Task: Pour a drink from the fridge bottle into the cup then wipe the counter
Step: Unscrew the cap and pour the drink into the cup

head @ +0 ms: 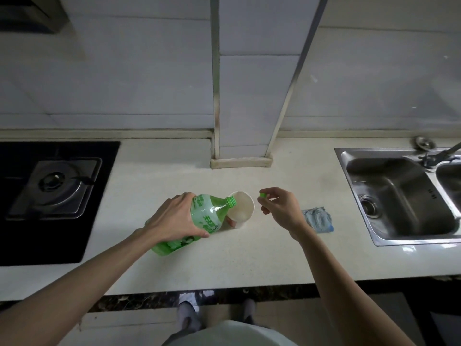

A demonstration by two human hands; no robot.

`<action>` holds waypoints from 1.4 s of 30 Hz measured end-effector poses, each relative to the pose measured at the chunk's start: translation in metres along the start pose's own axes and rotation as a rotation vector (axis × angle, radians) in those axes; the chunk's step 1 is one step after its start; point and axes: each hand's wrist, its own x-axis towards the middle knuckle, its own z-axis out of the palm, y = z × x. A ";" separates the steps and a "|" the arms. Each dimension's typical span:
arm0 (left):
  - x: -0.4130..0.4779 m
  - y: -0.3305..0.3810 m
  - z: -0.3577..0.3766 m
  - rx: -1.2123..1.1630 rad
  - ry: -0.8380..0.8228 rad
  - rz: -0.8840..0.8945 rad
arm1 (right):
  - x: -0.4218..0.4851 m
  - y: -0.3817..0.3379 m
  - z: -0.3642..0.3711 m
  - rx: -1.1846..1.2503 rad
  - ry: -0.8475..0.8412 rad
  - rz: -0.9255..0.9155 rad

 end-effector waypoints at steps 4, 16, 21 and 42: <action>0.004 0.003 0.000 0.011 -0.006 0.008 | -0.002 0.005 -0.003 0.012 0.015 0.014; 0.008 0.008 -0.002 0.019 0.005 0.026 | 0.000 0.010 -0.006 0.027 0.024 0.034; 0.008 0.003 -0.003 0.038 0.004 0.028 | 0.001 0.008 -0.005 0.025 0.019 0.024; 0.006 -0.001 -0.003 0.035 0.028 0.038 | -0.004 0.004 -0.005 -0.006 -0.002 0.018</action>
